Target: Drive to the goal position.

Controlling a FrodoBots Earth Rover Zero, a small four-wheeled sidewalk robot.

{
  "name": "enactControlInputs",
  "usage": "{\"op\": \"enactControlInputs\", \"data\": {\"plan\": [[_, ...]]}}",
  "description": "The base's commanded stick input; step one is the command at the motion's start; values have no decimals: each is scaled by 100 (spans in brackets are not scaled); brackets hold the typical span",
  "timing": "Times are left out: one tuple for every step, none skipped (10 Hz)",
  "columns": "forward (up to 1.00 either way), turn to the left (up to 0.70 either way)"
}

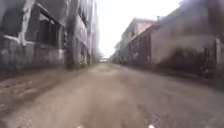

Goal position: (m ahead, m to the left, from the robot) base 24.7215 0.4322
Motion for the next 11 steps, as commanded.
{"op": "enactControlInputs", "data": {"plan": [[100, 0], [100, 0], [100, 0], [100, 0], [100, 0], [100, 0], [100, 0], [100, 0], [100, 13], [100, 0], [100, 0]]}}
